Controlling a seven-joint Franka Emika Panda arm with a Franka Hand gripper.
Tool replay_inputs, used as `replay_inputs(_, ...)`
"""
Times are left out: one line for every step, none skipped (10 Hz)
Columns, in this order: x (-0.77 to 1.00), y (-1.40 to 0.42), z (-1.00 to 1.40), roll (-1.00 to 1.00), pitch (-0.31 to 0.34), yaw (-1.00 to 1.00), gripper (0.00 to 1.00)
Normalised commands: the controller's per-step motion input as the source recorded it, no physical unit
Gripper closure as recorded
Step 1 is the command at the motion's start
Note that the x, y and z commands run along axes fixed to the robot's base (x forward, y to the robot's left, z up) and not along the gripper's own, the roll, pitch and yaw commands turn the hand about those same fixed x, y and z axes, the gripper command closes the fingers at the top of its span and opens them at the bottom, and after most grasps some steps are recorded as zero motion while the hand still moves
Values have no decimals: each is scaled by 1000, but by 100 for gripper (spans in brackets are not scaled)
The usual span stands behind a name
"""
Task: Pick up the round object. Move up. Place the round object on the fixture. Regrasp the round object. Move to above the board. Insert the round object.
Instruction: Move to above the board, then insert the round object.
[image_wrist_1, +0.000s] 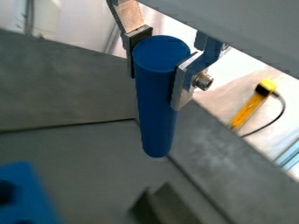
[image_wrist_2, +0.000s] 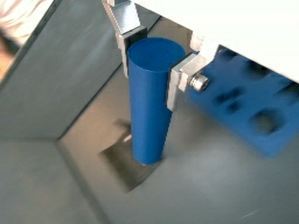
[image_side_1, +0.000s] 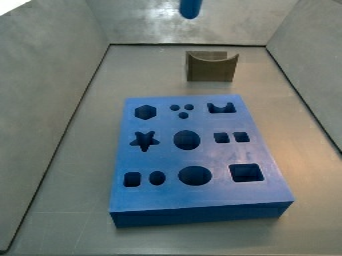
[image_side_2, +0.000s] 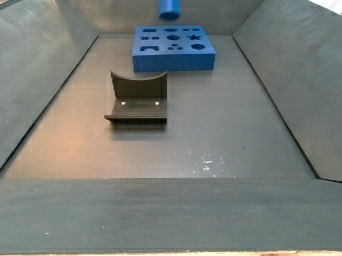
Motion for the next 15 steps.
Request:
replay_inputs(-519, -1000, 511, -1000, 33, -239, 100)
replay_inputs(-474, -844, 442, -1000, 43, -238, 100)
replay_inputs(-291, -418, 236, -1000, 53, -231, 100)
replay_inputs(-182, -209, 120, -1000, 58, -219, 100)
replay_inputs(-127, -86, 65, -1000, 58, -205, 100)
replay_inputs(-112, -51, 53, -1000, 53, -198, 100)
replay_inputs(-97, 5, 20, -864, 27, -149, 100)
replay_inputs(-80, 26, 12, -634, -1, -93, 100)
replay_inputs(-68, 25, 4, -368, -26, -32, 100)
replay_inputs(-56, 17, 2, -240, -35, -23, 100)
replay_inputs(20, -9, 0, 0, 0, 0, 100)
replay_inputs(126, -103, -51, 0, -4, 0, 100)
replay_inputs(354, -209, -234, -14, 0, 0, 100)
replay_inputs(443, -260, -429, -63, 0, 0, 100)
replay_inputs(386, -226, -597, -91, 0, 0, 100)
